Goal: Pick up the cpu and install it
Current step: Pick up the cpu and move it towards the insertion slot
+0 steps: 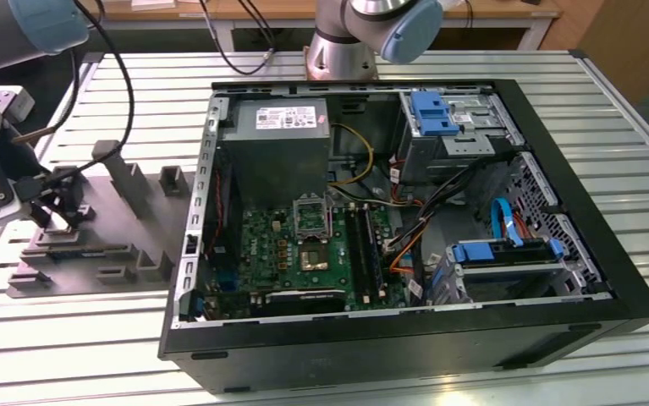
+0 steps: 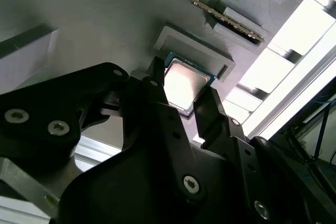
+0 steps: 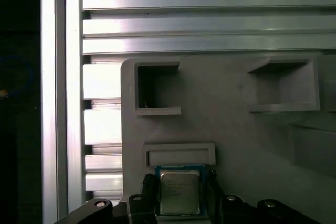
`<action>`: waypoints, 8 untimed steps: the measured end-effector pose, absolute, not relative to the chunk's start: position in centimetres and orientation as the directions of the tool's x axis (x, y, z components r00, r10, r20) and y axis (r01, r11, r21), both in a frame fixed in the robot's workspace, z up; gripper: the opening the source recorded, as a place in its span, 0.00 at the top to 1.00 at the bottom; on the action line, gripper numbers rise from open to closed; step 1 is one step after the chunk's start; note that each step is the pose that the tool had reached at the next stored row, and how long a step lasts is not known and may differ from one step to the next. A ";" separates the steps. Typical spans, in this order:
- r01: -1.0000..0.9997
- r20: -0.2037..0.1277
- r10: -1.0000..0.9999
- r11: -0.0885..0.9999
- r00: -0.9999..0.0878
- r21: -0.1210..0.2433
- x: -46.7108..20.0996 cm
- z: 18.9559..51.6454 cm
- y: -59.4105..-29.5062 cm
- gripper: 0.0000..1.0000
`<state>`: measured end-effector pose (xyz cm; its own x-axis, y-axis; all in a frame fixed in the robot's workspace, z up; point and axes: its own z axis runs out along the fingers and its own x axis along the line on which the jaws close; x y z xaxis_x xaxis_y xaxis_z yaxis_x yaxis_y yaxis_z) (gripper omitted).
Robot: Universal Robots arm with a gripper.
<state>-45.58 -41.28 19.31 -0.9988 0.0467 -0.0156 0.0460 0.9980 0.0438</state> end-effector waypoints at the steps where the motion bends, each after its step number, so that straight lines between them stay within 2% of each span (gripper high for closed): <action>1: 0.046 -0.016 0.047 0.998 -0.999 0.044 -45.6 19.5 -41.3 0.53; 8: 0.046 -0.016 0.047 0.998 -0.999 0.044 -45.6 20.4 -41.3 0.53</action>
<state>-45.58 -41.28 20.42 -0.9988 0.0467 -0.0158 0.0460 0.9980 0.0439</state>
